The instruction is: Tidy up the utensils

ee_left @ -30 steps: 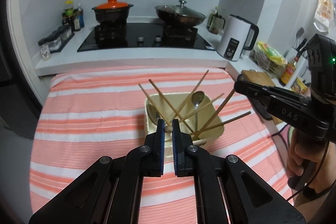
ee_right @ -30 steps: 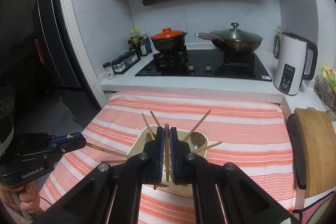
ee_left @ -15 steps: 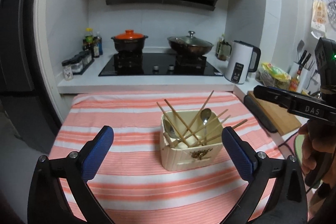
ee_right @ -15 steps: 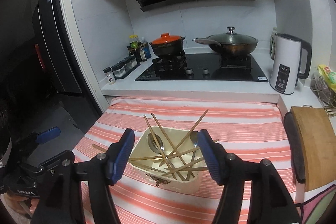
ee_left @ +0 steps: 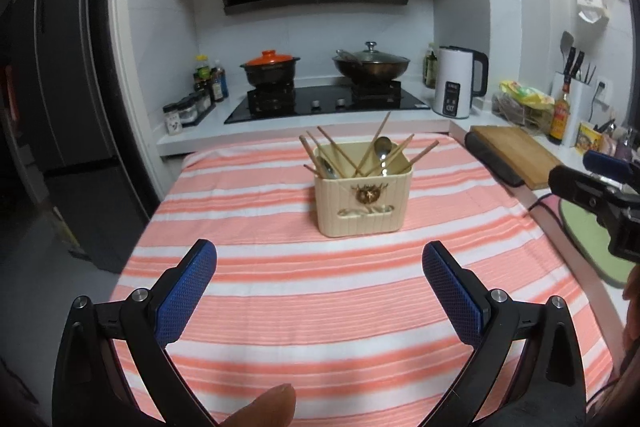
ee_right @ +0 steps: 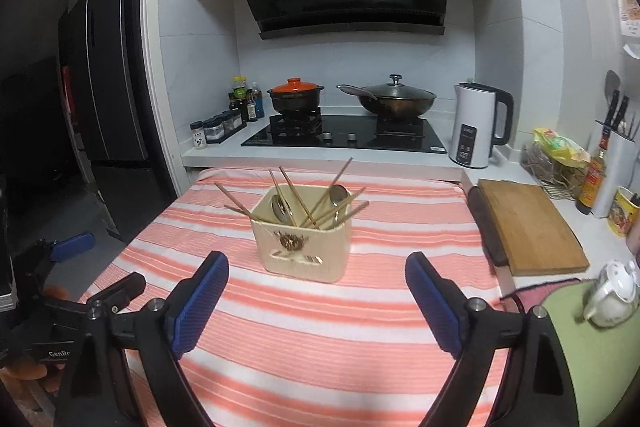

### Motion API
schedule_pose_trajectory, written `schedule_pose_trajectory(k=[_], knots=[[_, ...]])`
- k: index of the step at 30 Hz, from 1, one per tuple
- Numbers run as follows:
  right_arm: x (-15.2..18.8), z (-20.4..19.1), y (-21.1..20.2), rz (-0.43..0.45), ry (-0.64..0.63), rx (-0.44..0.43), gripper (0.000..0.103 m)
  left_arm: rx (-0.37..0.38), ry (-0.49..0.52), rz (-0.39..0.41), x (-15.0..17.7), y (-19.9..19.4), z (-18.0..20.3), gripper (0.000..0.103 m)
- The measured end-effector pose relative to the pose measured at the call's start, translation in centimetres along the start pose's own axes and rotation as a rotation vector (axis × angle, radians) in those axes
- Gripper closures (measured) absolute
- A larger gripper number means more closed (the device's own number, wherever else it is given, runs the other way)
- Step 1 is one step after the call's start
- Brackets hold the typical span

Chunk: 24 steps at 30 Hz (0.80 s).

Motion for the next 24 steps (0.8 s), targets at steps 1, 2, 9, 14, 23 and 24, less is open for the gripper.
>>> schedule_pose_trajectory(k=[1,2,9,14,23,24], knots=[[0.7,-0.3,-0.8,0.002,-0.012,0.031,0.011,-0.005,-0.002,0.004,0.3,-0.6,0.0,0.000],[1.3,-0.7,-1.5,0.001,-0.022,0.055,0.011,-0.004,-0.006,0.006,0.7,-1.2,0.0,0.000],[3.2,-2.8,-4.7,0.007,-0.059,0.040,0.011,-0.026,-0.014,0.027,1.8,-4.4,0.1,0.000],[3.5,-3.4,-6.5,0.032,-0.056,0.040,0.011,-0.035,-0.025,0.041,1.9,-6.2,0.0,0.000],[3.1,-4.0,-8.7,0.066,-0.053,0.039,0.011,-0.031,-0.096,0.051,1.2,-8.4,-1.4,0.000],[3.0,-4.2,-8.9,0.070,-0.054,0.040,0.011,-0.038,-0.100,0.055,1.1,-8.5,-1.5,0.000]])
Point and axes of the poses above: each gripper's, at about its wrist camera, not at the fingertips, and y roughly the way its jaws point, z to its right, x to its underside, the point moved 4 cm from there along y, roughly the way its jaws point, and after that the axes turned 10 degrees about -y, right-handed, at the moved point
